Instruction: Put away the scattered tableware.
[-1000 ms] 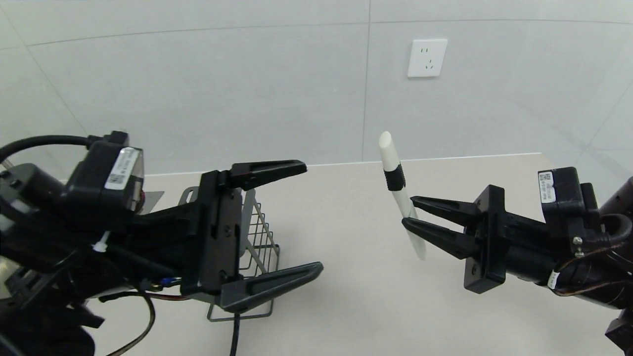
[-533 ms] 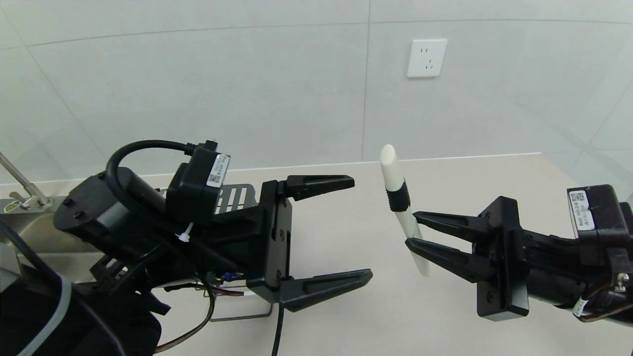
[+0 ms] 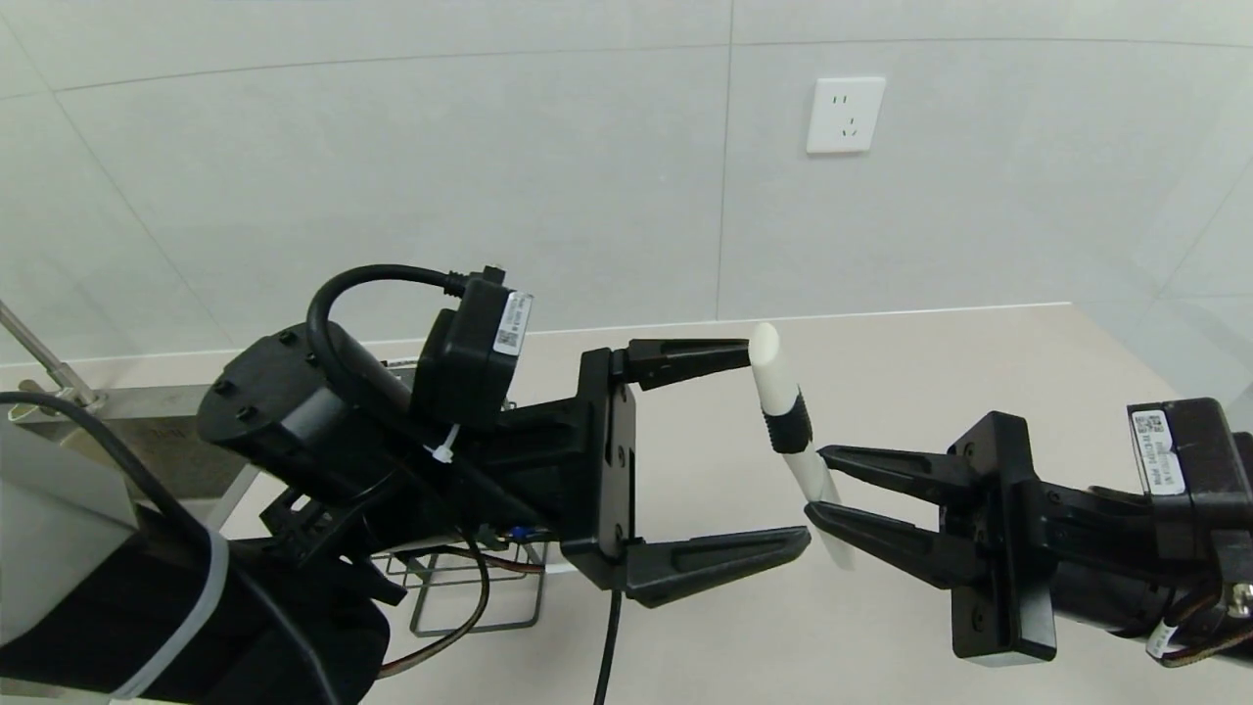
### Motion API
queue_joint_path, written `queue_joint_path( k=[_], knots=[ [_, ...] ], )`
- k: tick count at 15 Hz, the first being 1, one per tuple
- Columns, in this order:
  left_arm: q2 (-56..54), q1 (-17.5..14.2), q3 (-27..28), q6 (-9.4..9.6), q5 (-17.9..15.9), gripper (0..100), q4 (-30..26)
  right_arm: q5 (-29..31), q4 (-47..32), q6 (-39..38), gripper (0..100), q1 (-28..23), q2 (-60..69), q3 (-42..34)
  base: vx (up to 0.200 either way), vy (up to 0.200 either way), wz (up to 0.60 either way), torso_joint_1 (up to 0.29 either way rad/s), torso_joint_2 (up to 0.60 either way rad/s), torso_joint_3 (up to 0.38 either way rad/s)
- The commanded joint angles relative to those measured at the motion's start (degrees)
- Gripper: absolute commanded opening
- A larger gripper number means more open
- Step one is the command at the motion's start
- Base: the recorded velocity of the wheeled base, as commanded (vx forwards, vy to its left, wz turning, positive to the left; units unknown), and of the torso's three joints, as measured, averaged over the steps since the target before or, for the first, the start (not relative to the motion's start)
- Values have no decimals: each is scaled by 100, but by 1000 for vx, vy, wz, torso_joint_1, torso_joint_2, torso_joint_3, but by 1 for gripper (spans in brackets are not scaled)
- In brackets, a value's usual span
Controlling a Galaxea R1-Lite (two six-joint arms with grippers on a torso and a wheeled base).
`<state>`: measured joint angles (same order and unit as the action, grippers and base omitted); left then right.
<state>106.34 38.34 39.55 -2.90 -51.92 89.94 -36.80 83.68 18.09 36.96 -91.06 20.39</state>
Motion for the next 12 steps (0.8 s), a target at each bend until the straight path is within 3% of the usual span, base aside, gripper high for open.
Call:
queue_joint_path(
  k=[1,7,12],
  knots=[
    [133,174,150,-35,59,100,6,-2,8,1,0,22,-17,-53,0,0,0,0,0,0],
    [168,262,185,-167,156,100,6,-2,35,45,0,22,36,-71,0,0,0,0,0,0],
    [177,350,211,-167,209,100,6,-2,35,45,0,22,36,-150,0,0,0,0,0,0]
  ],
)
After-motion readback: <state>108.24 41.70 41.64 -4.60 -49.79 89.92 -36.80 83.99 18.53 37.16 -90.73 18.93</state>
